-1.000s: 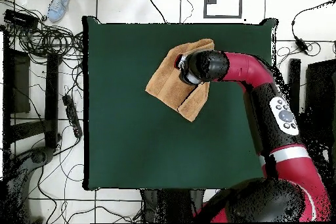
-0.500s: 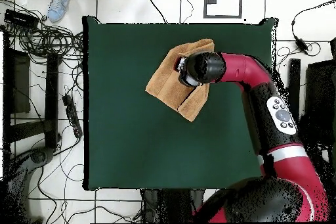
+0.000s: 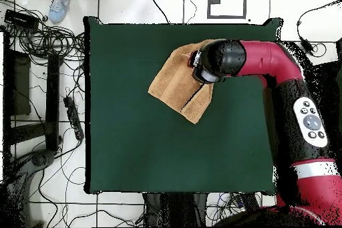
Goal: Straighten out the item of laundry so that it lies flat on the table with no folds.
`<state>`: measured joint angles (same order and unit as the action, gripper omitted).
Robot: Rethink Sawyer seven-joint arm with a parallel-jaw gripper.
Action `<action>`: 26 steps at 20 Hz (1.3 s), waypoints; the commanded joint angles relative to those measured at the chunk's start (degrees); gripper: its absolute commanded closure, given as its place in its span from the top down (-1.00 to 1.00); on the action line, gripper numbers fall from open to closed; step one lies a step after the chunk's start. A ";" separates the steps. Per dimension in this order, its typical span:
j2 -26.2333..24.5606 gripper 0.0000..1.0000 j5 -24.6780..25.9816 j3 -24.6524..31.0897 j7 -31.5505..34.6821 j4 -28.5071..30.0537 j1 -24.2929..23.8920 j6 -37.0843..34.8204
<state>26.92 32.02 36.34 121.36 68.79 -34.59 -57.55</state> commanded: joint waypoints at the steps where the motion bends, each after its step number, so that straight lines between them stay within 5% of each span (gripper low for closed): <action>1: 3.90 1.00 2.10 0.04 -19.25 1.83 1.21 -8.73; 26: -7.36 1.00 2.50 0.47 -10.14 6.08 1.48 9.96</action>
<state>25.73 32.98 35.94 121.36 69.17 -35.03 -50.92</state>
